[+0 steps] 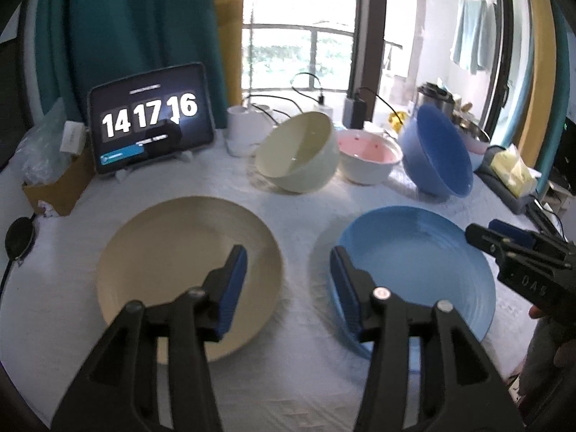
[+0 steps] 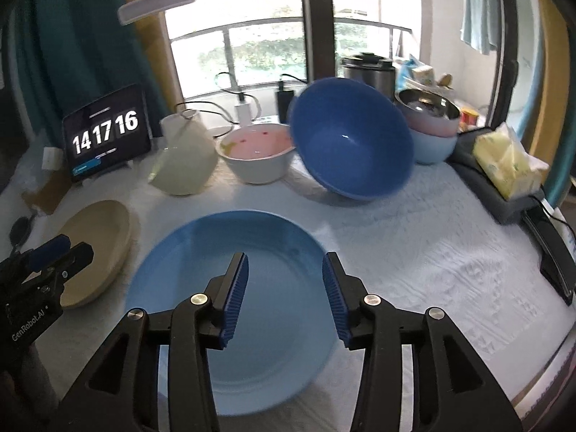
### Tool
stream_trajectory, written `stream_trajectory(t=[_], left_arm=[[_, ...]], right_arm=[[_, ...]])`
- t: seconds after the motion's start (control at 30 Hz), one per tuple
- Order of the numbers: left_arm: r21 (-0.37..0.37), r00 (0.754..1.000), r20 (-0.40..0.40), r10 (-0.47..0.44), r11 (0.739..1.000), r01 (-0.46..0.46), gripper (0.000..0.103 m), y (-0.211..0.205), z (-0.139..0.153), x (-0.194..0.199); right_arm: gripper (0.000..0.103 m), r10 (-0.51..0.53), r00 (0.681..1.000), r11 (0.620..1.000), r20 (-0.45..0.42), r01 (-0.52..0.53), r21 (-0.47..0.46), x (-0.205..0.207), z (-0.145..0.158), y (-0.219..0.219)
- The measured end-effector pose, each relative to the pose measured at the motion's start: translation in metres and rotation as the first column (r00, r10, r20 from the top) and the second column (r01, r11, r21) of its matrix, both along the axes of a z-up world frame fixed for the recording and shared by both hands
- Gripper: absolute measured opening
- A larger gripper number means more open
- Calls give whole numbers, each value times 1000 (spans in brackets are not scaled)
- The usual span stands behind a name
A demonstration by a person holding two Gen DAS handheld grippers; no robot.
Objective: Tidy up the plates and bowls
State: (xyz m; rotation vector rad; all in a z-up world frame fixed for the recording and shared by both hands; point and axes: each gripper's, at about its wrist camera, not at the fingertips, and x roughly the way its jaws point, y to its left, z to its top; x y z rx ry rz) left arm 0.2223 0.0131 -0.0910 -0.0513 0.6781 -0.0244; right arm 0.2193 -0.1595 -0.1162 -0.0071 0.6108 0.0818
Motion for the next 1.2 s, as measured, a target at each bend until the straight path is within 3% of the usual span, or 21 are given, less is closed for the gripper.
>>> stream_trajectory(t=[0.07,0.2,0.7,1.2], left_arm=[[-18,1000,6,14,1000,-14,62,12,1,-2],[-40,998,16,52,998,-52,63,36,2,-4],[-51,989,25,148,988,-147,64,112,-3,-9],[-34,977,-29,212,976,-213,64,162,-24,5]], right_arm=[[46,15,1000,1000,1,-15,-8,2,1,12],[46,47,999,999,-4,-47,-25,6,3,35],[46,106,994,992,-25,-107,-63,22,1,98],[46,141,987,986,-74,-146,-74,41,-14,143]])
